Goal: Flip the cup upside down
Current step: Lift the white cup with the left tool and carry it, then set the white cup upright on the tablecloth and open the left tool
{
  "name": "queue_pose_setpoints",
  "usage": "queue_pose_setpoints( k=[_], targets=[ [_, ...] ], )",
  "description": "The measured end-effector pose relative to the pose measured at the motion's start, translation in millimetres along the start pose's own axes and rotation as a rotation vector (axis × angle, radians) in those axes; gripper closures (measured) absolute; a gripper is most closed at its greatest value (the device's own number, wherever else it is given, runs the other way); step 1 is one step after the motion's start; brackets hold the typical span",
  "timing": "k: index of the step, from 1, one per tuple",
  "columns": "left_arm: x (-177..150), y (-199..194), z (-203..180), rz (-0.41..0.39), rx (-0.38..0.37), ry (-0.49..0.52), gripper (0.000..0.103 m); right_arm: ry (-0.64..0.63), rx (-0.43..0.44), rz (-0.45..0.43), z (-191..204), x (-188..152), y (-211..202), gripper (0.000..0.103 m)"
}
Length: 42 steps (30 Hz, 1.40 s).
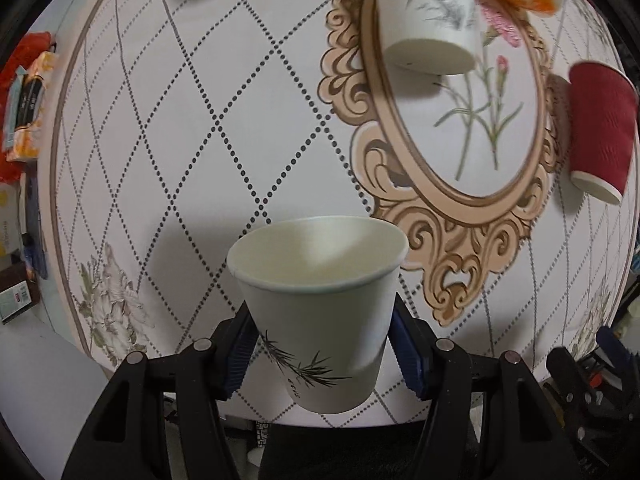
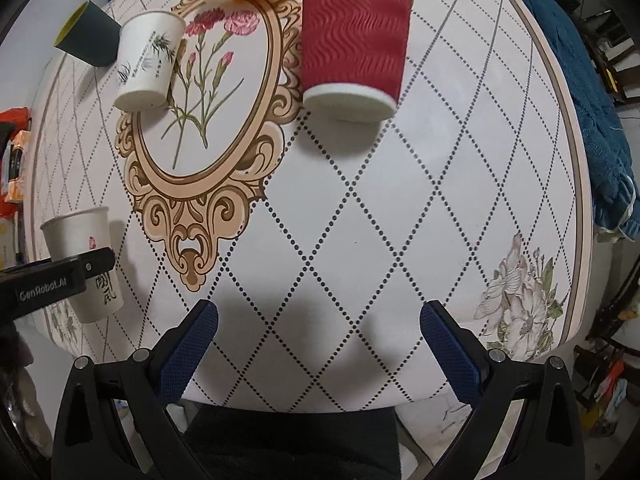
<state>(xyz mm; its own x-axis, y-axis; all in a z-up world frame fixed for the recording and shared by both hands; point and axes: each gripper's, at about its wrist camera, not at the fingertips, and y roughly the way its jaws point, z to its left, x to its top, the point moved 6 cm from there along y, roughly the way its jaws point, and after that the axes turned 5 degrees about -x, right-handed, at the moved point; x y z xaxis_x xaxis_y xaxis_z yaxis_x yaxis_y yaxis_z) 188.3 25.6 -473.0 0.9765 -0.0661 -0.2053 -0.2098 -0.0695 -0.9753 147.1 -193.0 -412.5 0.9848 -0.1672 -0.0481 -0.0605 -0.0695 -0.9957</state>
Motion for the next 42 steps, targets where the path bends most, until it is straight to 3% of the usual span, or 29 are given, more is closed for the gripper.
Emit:
queue_pose_setpoints(
  k=[12, 16, 24, 42],
  targets=[
    [-7.4, 22.5, 17.7, 0.02, -0.003, 0.002, 0.041, 0.003, -0.021, 0.011, 12.9, -2.4, 10.0, 0.0],
    [-5.2, 27.1, 19.1, 0.015, -0.019, 0.003, 0.01, 0.004, -0.021, 0.01, 12.7, -4.1, 6.8, 0.0],
    [17.9, 17.4, 14.4, 0.004, -0.014, -0.003, 0.01, 0.011, -0.024, 0.009, 7.0, -5.4, 4.0, 0.0],
    [5.9, -3.9, 20.3, -0.031, 0.033, -0.008, 0.009, 0.014, -0.017, -0.007, 3.3, -13.4, -0.5, 0.0]
  ],
)
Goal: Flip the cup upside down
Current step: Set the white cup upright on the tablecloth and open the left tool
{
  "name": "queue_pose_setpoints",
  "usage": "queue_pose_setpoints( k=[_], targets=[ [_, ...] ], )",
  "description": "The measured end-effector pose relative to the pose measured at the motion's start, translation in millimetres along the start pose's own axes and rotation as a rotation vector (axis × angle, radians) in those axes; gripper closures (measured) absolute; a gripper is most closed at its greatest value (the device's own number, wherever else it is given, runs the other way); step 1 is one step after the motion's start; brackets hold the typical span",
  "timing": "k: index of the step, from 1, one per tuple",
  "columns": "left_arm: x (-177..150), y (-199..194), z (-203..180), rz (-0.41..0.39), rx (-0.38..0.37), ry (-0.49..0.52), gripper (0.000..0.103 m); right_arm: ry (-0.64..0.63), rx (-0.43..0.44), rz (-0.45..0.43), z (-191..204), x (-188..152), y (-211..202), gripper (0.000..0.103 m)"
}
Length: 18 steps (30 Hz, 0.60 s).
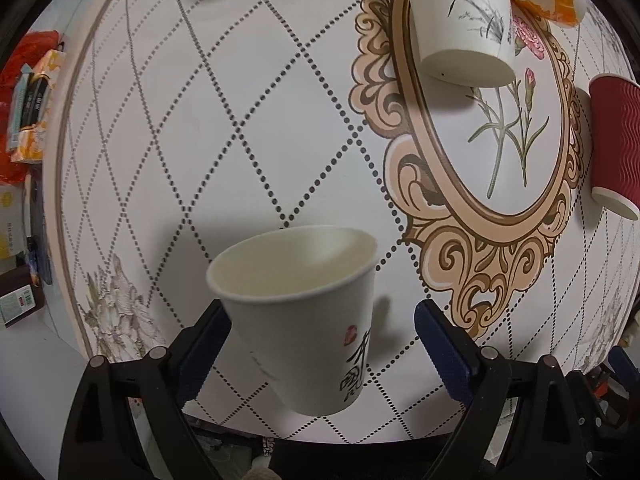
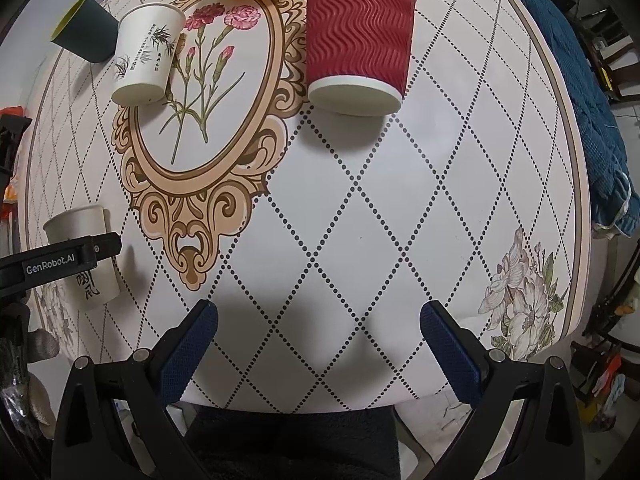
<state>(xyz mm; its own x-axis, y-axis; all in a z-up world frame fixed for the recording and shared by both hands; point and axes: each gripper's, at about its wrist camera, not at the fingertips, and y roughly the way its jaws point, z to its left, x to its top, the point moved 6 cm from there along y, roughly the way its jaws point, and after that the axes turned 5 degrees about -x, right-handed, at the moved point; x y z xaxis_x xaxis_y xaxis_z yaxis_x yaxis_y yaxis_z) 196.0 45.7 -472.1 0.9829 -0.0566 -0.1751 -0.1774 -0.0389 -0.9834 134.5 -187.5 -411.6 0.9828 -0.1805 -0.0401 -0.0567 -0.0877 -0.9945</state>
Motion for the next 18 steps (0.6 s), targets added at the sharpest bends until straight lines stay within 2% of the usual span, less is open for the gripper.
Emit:
queue_pose_setpoints(
  k=[5, 10, 18],
  targets=[
    [-5.2, -22.7, 2.3, -0.047, 0.038, 0.003, 0.007, -0.001, 0.004, -0.011, 0.7, -1.1, -4.1, 0.0],
    [-18.4, -71.5, 2.1, -0.151, 0.055, 0.012, 0.007, -0.005, 0.013, -0.037, 2.1, -6.6, -16.9, 0.0],
    [-76.3, -147.8, 22.6, -0.295, 0.04, -0.023, 0.007, -0.041, 0.048, -0.146, 15.4, -35.7, -78.3, 0.0]
  ],
)
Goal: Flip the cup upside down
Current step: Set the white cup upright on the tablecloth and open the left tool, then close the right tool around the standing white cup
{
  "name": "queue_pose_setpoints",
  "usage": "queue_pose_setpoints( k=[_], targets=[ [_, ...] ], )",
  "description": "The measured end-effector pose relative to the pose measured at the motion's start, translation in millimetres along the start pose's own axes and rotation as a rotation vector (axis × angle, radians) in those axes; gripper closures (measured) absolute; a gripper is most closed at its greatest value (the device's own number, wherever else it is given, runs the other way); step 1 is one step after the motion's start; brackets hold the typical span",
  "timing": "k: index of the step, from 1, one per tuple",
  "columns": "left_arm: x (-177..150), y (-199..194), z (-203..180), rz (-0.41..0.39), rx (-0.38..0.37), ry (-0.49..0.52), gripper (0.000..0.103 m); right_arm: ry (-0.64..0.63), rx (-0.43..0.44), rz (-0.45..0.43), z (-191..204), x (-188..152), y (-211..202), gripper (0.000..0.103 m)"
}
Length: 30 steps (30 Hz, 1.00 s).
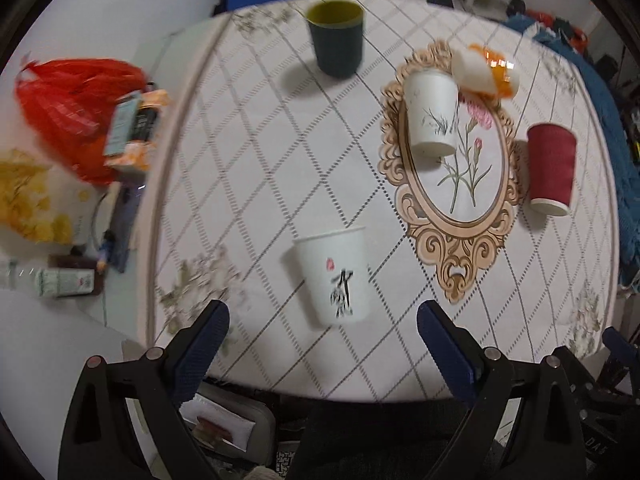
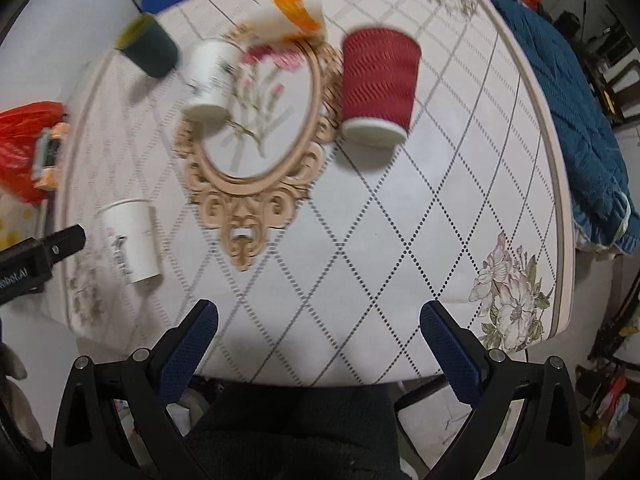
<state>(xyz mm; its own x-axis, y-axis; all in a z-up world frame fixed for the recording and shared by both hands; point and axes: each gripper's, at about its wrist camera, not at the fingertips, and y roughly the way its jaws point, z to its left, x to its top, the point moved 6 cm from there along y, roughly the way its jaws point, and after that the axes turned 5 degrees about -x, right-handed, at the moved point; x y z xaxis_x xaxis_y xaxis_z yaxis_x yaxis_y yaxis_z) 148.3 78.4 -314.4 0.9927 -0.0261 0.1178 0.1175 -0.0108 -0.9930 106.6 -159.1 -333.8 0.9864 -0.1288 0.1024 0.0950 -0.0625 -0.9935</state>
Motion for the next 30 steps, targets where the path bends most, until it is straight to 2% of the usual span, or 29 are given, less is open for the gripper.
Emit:
queue_pose_setpoints(
  k=[10, 15, 22, 27, 30],
  targets=[
    [-59.1, -90.1, 36.5, -0.122, -0.039, -0.083, 0.007, -0.062, 0.061, -0.186, 36.7, -41.0, -118.0, 0.0],
    [-77.8, -110.9, 52.8, -0.149, -0.053, -0.104, 0.007, -0.079, 0.094, -0.245, 53.3, -58.1, -161.8, 0.0],
    [-95.0, -110.2, 78.3, -0.148, -0.051, -0.148, 0.007, -0.142, 0.118, -0.259, 90.4, -66.2, -176.3, 0.0],
    [-98.9, -93.9, 98.6, -0.126, -0.039, -0.207, 0.007, -0.197, 0.117, -0.246, 119.3, -60.0, -166.0, 0.0],
    [-97.2, -80.7, 111.5, -0.125, -0.007, -0.242, 0.007, -0.235, 0.126, -0.225, 137.2, -50.1, -151.7, 0.0]
  ],
)
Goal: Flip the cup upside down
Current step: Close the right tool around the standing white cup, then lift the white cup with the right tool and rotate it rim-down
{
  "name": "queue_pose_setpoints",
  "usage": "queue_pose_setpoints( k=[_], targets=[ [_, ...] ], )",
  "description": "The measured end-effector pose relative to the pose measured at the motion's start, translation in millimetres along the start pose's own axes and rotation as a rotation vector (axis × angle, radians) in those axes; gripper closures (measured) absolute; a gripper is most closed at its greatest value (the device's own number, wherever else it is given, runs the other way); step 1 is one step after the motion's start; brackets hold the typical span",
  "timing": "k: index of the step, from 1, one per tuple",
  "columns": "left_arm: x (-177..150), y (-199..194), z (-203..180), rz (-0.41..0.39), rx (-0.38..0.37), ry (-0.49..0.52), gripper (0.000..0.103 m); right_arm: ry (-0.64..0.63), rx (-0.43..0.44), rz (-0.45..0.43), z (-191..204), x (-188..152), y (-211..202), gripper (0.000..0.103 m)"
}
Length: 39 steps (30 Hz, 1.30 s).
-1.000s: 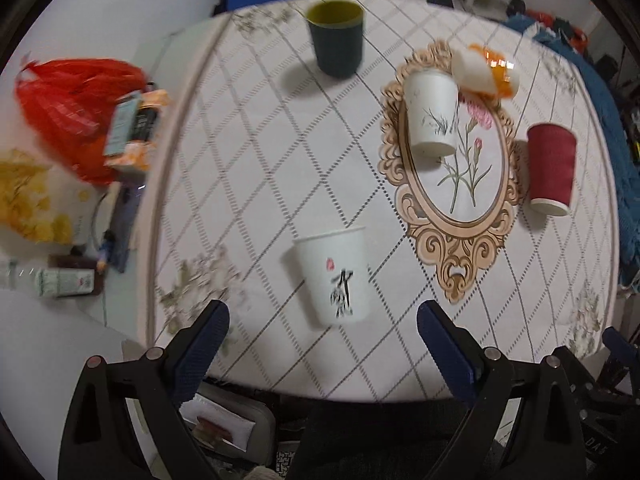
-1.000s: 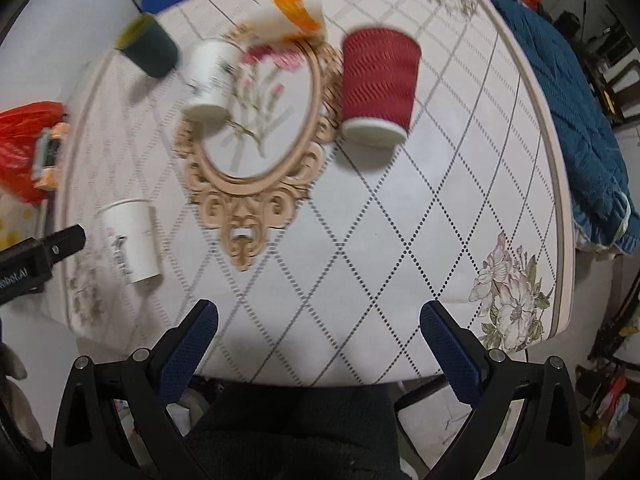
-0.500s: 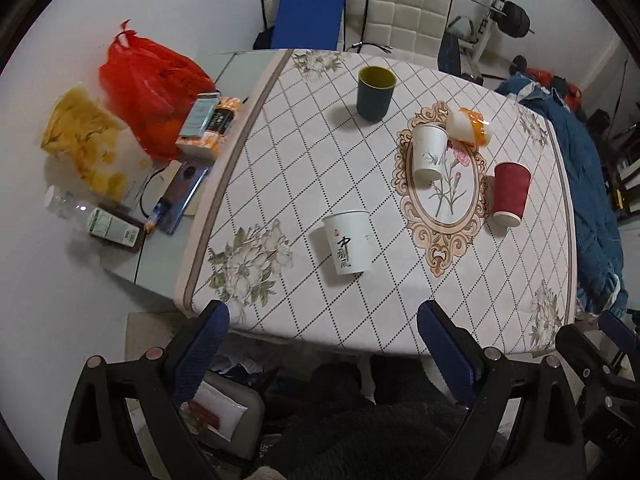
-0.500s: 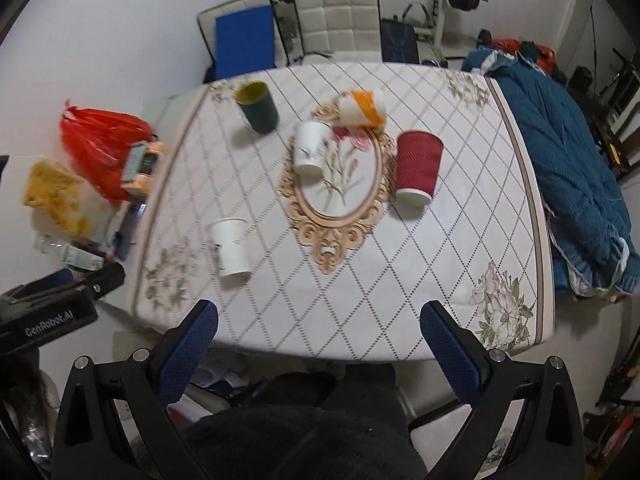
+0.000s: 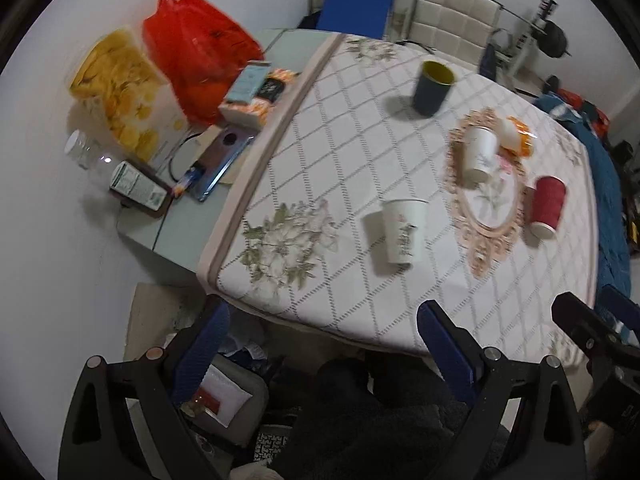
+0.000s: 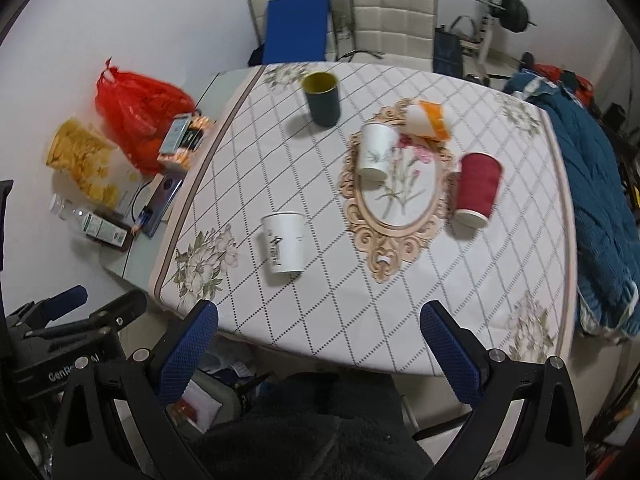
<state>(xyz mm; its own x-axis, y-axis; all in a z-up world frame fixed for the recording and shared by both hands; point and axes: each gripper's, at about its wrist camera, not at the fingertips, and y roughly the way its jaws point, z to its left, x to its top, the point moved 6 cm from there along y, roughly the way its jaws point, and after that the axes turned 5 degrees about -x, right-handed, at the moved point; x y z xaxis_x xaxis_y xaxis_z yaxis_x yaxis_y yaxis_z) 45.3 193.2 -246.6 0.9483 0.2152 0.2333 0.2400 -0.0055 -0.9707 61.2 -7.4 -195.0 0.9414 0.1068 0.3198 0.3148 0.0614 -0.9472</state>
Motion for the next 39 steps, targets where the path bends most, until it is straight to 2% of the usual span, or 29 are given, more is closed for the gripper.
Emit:
queue_pose_setpoints(
  k=[3, 7, 9, 14, 19, 20, 21, 25, 30, 39],
  targets=[
    [3.1, 21.0, 17.0, 0.014, 0.036, -0.068, 0.007, -0.034, 0.011, 0.037, 10.8, 12.0, 30.0, 0.0],
    [2.1, 55.0, 38.3, 0.059, 0.077, -0.167, 0.007, -0.085, 0.025, 0.107, 27.3, 27.5, 91.9, 0.001],
    [-0.3, 71.1, 47.5, 0.087, 0.094, -0.216, 0.007, -0.097, 0.032, 0.166, 35.5, 34.0, 128.5, 0.008],
    [-11.4, 107.1, 67.6, 0.16, 0.137, -0.304, 0.007, -0.133, 0.001, 0.264, 54.1, 48.5, 208.0, 0.016],
    [-18.8, 131.4, 75.5, 0.208, 0.157, -0.344, 0.007, -0.124, 0.006, 0.361, 62.8, 49.8, 257.0, 0.021],
    [-19.7, 135.7, 77.1, 0.21, 0.17, -0.343, 0.007, -0.116, 0.009, 0.385, 63.0, 48.6, 264.9, 0.025],
    [-20.8, 139.4, 77.8, 0.215, 0.177, -0.343, 0.007, -0.11, 0.015, 0.403, 63.4, 47.3, 270.4, 0.03],
    [-25.6, 156.1, 82.4, 0.253, 0.177, -0.364, 0.007, -0.109, 0.022, 0.451, 66.8, 41.3, 284.7, 0.041],
    [-25.3, 163.2, 80.8, 0.264, 0.18, -0.363, 0.007, -0.104, 0.032, 0.458, 68.8, 41.5, 286.0, 0.041],
    [-15.8, 158.7, 72.4, 0.24, 0.174, -0.344, 0.007, -0.099, 0.036, 0.466, 65.0, 46.5, 278.0, 0.04]
  ],
)
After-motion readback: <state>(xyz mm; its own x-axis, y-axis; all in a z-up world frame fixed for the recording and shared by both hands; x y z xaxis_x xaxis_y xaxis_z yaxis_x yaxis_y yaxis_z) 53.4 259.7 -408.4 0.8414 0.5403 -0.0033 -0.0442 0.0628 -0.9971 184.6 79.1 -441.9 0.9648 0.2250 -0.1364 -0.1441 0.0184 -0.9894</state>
